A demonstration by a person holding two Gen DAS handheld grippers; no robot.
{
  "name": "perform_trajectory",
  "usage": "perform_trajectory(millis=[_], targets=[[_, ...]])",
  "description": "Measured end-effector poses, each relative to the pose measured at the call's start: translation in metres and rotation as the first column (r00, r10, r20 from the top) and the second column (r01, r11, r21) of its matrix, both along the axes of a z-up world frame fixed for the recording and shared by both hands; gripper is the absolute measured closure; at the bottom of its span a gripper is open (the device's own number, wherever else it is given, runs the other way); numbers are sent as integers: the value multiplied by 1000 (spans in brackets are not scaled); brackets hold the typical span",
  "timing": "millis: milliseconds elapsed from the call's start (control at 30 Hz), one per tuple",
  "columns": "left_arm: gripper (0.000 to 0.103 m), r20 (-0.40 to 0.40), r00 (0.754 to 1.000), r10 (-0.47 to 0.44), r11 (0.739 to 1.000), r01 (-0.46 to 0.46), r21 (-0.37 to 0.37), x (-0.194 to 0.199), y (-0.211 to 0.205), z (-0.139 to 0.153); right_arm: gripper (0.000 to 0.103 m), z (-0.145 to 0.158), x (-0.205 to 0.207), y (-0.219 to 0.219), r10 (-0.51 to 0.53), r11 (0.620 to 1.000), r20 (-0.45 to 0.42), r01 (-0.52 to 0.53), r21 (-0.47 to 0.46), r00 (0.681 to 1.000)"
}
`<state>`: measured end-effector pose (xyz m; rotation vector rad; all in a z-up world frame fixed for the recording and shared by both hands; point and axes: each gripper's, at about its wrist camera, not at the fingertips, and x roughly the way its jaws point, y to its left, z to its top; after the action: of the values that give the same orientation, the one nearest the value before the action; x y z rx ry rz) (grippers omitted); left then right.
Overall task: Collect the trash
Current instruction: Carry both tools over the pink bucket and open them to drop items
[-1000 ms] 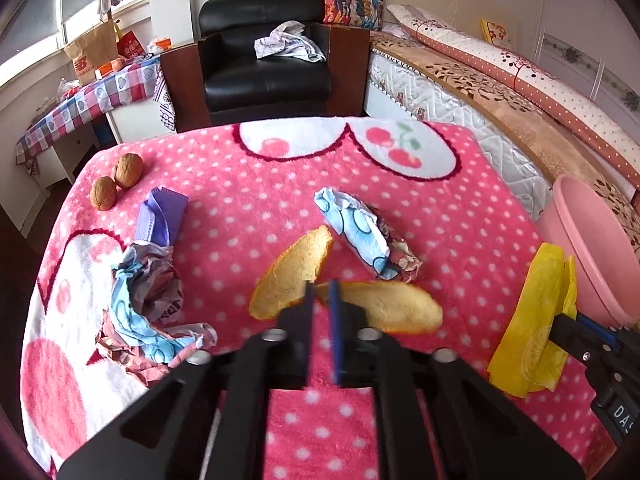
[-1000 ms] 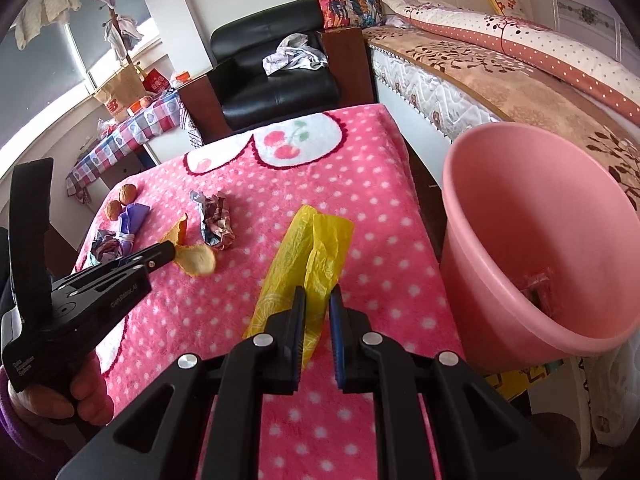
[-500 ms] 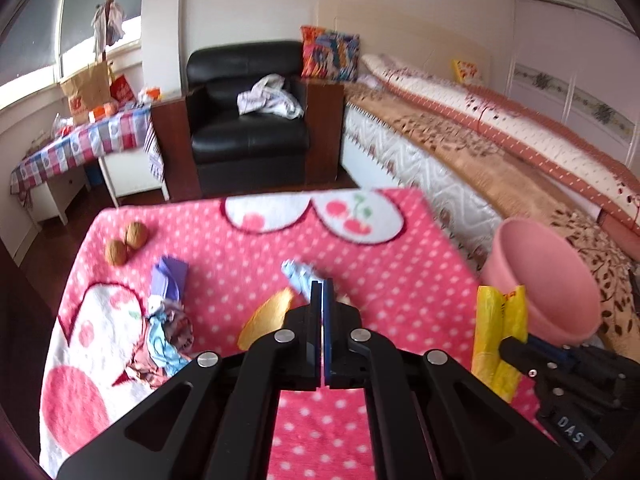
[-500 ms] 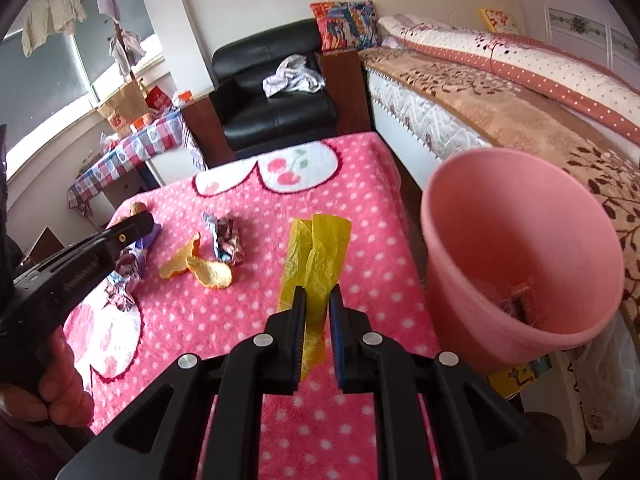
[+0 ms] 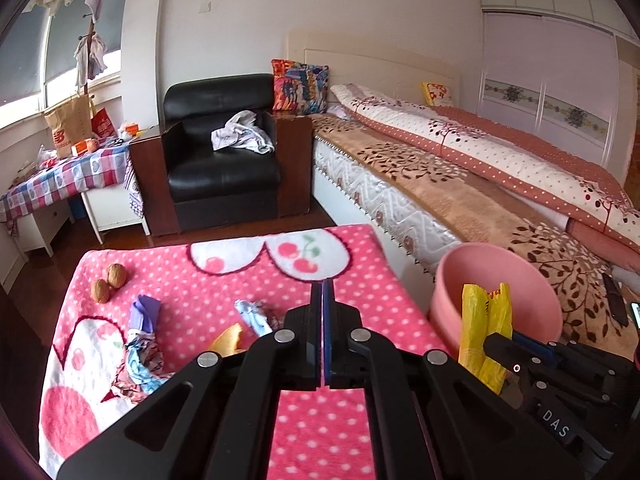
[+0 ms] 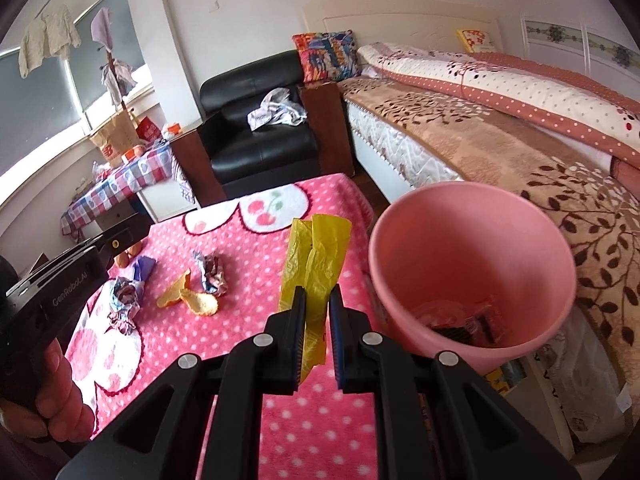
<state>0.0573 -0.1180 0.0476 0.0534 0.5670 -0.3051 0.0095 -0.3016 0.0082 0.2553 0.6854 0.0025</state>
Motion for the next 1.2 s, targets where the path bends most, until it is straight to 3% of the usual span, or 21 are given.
perform_trajectory(millis=[633, 1200], targets=[[103, 26, 992, -123, 992, 122, 16, 1, -74, 4, 92, 3, -13, -82, -171, 985, 28, 171, 5, 985], [103, 10, 956, -292, 956, 292, -22, 6, -150, -12, 92, -24, -11, -138, -274, 961, -27, 275, 7, 961]])
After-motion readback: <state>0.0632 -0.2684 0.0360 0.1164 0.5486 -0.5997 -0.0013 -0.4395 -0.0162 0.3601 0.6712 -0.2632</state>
